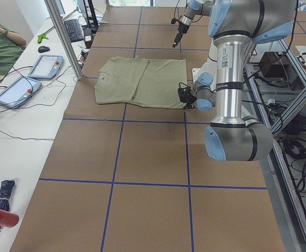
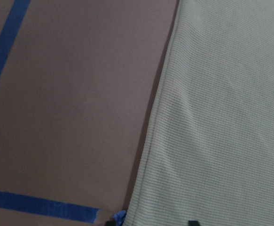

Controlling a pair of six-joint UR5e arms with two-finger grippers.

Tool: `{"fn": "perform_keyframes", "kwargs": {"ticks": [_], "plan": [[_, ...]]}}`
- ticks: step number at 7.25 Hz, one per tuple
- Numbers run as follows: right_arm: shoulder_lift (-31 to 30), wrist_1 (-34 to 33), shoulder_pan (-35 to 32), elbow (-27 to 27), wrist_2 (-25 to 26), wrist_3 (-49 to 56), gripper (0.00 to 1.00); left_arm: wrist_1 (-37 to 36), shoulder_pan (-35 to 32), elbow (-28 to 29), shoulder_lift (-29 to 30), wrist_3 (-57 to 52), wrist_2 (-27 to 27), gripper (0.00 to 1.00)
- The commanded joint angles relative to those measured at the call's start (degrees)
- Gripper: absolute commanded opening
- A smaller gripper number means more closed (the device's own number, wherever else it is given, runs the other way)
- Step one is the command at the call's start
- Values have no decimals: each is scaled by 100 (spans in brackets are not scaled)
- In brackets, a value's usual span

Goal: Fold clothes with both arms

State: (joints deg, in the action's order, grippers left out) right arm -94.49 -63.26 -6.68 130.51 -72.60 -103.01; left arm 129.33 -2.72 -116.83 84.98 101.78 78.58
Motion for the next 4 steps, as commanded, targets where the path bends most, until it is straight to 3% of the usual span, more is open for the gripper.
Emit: {"fn": "perform_keyframes", "kwargs": {"ticks": [1,3,4], "plan": [[1,-2,26,-17,17,0,99,13,8,-6,-8,-9,-9,0],[36,-306,236,-26,167,-470,94,-4,-9,-198,-25,-87,-53,0],[192,-875,490,-9,210,-1197,88,-13,-61,-252,-25,-97,-44,0]]}}
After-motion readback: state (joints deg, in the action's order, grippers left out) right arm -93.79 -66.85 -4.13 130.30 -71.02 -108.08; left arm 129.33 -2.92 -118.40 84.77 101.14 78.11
